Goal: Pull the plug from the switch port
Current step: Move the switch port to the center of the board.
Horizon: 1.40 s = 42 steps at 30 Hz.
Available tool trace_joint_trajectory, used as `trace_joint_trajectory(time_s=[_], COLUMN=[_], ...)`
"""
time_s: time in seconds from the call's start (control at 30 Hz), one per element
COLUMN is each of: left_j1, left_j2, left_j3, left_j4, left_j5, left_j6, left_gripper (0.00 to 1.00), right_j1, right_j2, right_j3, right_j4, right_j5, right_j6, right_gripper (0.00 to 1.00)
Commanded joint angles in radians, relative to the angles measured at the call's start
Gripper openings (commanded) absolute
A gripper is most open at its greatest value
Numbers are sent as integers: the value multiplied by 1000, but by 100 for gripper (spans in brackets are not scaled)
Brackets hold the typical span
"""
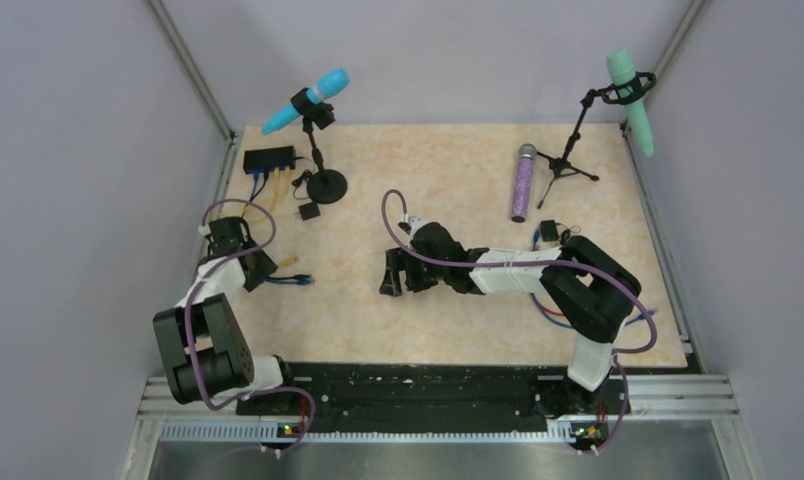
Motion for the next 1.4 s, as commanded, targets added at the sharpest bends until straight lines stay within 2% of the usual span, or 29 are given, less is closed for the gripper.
trace_joint_trajectory(time_s=[0.0,0.1,0.13,0.3,0.4,0.6,0.8,0.93,1.1,1.2,1.37], left_j1=[1,1,1,2,6,19,21,21,21,21,21], left_j2=[-12,21,32,54,94,130,251,266,313,325,373], left_j3=[-5,12,21,62,136,223,315,299,314,301,305], left_j4=[0,3,-3,29,4,8,-48,-25,-64,-75,-81], left_j5=[25,-43,-64,-140,-160,-123,-218,-224,-239,-268,-238], left_j6=[-9,4,5,-27,-32,-43,-52,-64,-50,-31,14], left_gripper=[48,66,69,76,77,89,87,86,77,75,72], right_j1=[7,6,7,7,7,7,7,0,-10,-16,-22], right_j2=[-33,-34,-35,-31,-31,-34,-43,-55,-53,-55,-72], right_j3=[-8,-14,-17,-25,-24,-21,-16,-16,-21,-24,-40], right_j4=[38,40,42,52,51,44,23,15,16,17,19], right_j5=[-7,-8,-8,-10,-17,-14,-24,-37,-43,-50,-48], right_j6=[9,11,12,18,20,19,7,9,23,30,38], right_gripper=[78,78,78,78,78,78,78,78,78,78,78])
